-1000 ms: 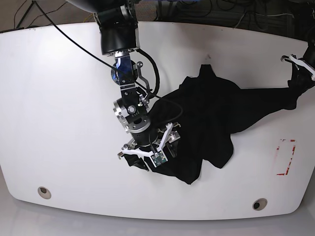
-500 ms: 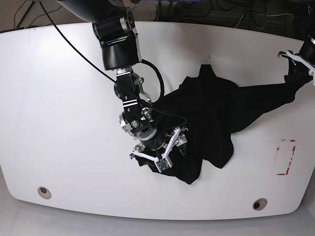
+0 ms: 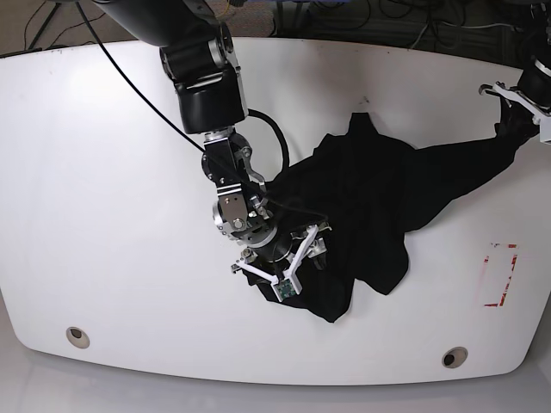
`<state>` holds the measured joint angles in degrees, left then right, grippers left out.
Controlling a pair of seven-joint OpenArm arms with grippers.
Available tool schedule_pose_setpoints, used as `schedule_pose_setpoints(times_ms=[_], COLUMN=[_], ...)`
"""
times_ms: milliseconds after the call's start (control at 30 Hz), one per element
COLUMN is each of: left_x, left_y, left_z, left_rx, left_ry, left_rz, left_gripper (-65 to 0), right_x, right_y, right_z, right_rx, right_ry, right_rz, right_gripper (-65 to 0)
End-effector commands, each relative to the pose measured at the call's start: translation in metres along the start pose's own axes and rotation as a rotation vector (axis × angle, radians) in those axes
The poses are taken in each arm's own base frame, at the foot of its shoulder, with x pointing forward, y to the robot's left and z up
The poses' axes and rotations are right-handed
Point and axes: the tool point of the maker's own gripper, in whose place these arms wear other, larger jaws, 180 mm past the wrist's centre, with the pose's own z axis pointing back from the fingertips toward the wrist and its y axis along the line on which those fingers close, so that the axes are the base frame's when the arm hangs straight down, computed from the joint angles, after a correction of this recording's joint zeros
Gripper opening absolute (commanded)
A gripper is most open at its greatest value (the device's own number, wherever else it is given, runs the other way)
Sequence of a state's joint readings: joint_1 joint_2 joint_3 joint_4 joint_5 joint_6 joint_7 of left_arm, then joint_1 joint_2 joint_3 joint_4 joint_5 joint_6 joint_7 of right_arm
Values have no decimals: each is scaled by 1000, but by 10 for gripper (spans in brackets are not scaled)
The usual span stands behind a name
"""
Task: Layout the t-shirt on the table in an organized manner, then fold the t-shirt properly
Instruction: 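Regrasp the shirt fabric with the right gripper near the bunched part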
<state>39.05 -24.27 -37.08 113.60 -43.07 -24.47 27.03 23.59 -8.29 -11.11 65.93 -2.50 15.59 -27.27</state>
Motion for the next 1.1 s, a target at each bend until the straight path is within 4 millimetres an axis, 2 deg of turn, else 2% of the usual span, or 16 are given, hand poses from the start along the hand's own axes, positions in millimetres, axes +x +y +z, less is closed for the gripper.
schedule_pose_setpoints(times_ms=[0, 100, 300, 367, 433, 500, 533, 567, 633, 833, 967, 1067], left_x=[13, 13, 13, 13, 13, 13, 13, 13, 13, 14, 14, 14], left_y=[0, 0, 0, 0, 0, 0, 0, 0, 0, 1, 1, 1], left_z=[2, 2, 2, 2, 2, 2, 2, 2, 2, 2, 2, 2], left_rx=[-6, -4, -4, -4, -4, -4, -4, -4, -4, -5, -5, -5], left_ry=[-43, -43, -43, -43, -43, -43, -43, -43, -43, -45, -44, -44], left_rz=[-16, -16, -16, -16, -16, -16, -16, -16, -16, -19, -21, -21], left_gripper=[-650, -650, -650, -650, -650, -650, -650, -650, -650, -650, -650, -650], right_x=[21, 12, 11, 12, 12, 12, 12, 12, 13, 15, 34, 40], right_y=[9, 11, 12, 12, 12, 12, 12, 12, 12, 11, 9, 4], right_z=[-3, -7, -9, -9, -9, -9, -9, -9, -9, -8, 1, 11], right_rx=[28, 35, 38, 39, 39, 39, 39, 39, 38, 36, 25, 7], right_ry=[-50, -24, -38, -45, -46, -46, -46, -46, -46, -54, -110, -136], right_rz=[10, 9, 6, 6, 5, 5, 5, 5, 6, 5, 11, 9], right_gripper=[-303, -369, -363, -384, -428, -498, -556, -574, -650, -650, -650, -650])
